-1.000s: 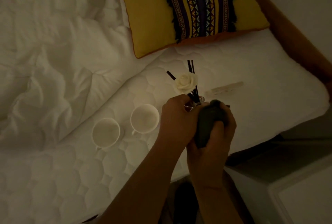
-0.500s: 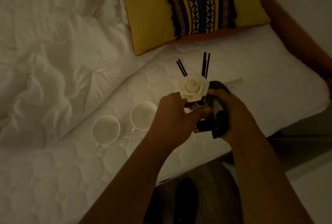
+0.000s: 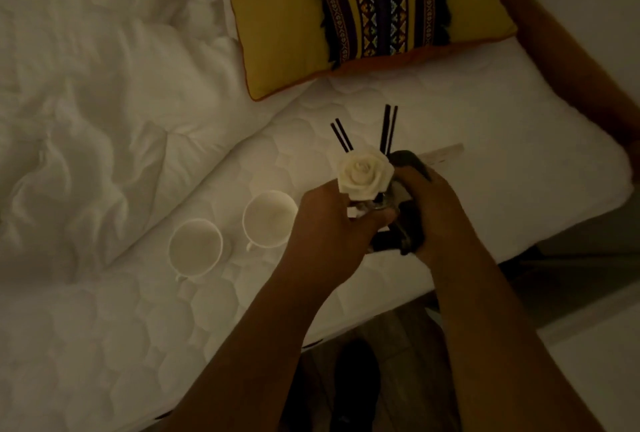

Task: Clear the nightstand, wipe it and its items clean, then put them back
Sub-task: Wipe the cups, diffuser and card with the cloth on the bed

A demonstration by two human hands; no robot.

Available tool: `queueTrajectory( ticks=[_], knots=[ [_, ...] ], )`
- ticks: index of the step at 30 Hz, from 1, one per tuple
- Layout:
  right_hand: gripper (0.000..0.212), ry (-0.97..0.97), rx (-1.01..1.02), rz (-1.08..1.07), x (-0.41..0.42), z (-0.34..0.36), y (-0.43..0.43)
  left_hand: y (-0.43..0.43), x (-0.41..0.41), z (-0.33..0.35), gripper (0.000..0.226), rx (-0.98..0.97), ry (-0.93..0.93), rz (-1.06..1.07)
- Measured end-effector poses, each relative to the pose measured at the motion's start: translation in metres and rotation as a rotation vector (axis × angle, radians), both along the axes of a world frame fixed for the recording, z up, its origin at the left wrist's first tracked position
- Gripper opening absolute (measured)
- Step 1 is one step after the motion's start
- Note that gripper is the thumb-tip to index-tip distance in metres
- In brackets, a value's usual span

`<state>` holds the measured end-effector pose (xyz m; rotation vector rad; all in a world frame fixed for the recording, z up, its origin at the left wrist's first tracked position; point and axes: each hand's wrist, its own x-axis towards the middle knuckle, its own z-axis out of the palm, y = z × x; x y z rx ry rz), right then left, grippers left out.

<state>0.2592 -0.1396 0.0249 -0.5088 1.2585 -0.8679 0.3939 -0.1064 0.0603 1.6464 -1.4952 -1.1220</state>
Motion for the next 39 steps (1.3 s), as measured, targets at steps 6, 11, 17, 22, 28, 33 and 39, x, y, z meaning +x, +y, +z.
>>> queueTrajectory(
  ticks=[6, 11, 17, 22, 28, 33, 39],
  knots=[
    [0.048, 0.275, -0.188, -0.380, 0.029, -0.003, 0.042, -0.013, -0.001, -0.009, 0.015, -0.045, -0.101, 0.065],
    [0.056, 0.307, -0.261, -0.537, 0.049, -0.012, 0.062, -0.011, -0.008, -0.022, 0.012, -0.020, -0.105, 0.156],
    [0.027, 0.215, -0.161, -0.611, 0.065, -0.021, 0.066, -0.010, -0.015, -0.028, 0.008, -0.096, -0.018, 0.305],
    [0.022, 0.236, -0.030, -0.458, 0.050, -0.035, 0.062, -0.014, -0.010, -0.050, 0.009, 0.015, 0.013, 0.320],
    [0.016, 0.352, 0.070, -0.238, 0.036, -0.051, 0.059, -0.019, -0.006, -0.080, 0.016, 0.059, 0.026, 0.417],
    [0.033, 0.330, 0.135, -0.160, 0.029, -0.059, 0.072, -0.036, -0.003, -0.100, 0.012, 0.056, 0.064, 0.391],
    [0.054, 0.314, 0.153, -0.178, 0.017, -0.063, 0.083, -0.041, -0.004, -0.119, 0.018, 0.017, 0.012, 0.366]
  ],
)
